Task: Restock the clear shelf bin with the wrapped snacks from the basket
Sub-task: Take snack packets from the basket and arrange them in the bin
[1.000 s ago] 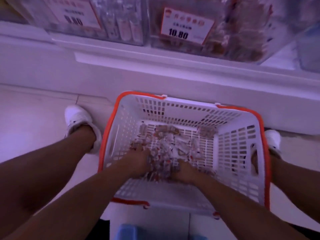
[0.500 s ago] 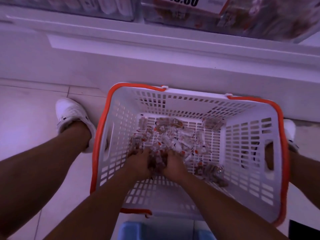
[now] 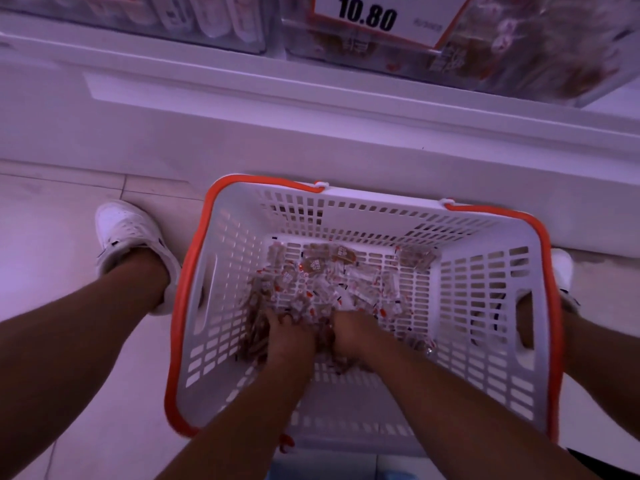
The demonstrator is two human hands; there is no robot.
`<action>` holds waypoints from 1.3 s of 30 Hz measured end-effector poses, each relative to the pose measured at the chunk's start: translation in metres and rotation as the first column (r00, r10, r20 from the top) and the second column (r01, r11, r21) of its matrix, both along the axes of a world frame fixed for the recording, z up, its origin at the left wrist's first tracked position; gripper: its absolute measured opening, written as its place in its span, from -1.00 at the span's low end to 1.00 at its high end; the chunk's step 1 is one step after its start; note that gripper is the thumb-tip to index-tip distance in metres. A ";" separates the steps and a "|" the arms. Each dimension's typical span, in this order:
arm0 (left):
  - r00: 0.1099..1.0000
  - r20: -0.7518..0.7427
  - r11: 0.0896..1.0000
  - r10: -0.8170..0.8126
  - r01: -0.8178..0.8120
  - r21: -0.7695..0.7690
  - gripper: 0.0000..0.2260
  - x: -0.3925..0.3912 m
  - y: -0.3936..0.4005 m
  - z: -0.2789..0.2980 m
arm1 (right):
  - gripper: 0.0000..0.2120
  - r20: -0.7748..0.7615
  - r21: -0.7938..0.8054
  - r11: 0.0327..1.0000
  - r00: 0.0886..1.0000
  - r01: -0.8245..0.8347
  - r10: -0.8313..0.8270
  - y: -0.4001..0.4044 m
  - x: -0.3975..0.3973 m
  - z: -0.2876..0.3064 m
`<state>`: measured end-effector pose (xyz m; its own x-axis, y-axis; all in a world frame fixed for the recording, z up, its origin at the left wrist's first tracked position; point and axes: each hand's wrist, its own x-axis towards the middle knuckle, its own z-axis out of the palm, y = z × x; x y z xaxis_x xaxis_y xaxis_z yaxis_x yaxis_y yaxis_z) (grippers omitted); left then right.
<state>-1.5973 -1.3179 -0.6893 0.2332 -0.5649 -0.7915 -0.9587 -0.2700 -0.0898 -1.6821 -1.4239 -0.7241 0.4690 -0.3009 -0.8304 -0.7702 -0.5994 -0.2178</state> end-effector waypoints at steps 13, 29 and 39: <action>0.461 -0.749 0.585 0.476 -0.802 -0.122 -0.71 0.094 -0.051 0.051 | -0.87 0.090 0.588 0.466 0.519 0.661 -0.850 -0.062 -0.007 0.066; 0.421 -0.905 0.015 0.069 -0.907 -0.421 -0.81 0.034 -0.067 0.306 | -0.70 0.021 0.977 0.031 0.045 0.213 -0.999 -0.075 -0.012 0.349; 0.660 -0.728 0.141 -0.186 -0.715 -0.685 -0.46 0.018 -0.084 0.285 | -0.75 -0.019 0.959 -0.060 -0.149 0.277 -0.989 -0.086 0.003 0.341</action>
